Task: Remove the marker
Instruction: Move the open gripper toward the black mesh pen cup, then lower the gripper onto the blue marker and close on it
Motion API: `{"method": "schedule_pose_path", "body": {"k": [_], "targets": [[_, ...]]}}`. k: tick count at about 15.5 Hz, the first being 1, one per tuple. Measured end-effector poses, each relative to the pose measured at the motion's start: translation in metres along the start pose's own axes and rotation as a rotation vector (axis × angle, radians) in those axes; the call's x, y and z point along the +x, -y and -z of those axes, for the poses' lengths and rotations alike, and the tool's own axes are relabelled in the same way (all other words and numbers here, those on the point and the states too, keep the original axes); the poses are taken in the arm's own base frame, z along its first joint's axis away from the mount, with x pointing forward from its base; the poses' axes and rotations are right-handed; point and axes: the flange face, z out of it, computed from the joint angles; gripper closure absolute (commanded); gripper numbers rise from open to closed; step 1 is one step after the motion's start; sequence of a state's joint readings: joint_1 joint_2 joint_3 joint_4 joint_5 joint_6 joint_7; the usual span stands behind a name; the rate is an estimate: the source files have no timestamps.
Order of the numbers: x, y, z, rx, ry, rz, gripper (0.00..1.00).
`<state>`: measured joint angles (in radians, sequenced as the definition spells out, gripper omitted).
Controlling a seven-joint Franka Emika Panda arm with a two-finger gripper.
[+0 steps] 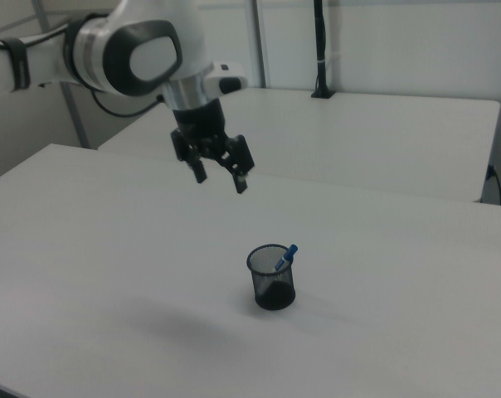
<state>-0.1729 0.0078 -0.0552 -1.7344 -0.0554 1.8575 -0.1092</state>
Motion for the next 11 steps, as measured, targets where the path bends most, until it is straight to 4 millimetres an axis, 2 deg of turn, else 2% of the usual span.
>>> {"method": "schedule_pose_path", "body": {"k": [3, 5, 11], "targets": [[0.001, -0.024, -0.022, -0.024, -0.061, -0.158, 0.0], [-0.001, -0.033, -0.041, -0.057, -0.082, -0.238, 0.0], [-0.003, -0.036, -0.091, -0.08, -0.116, -0.508, 0.03]]}}
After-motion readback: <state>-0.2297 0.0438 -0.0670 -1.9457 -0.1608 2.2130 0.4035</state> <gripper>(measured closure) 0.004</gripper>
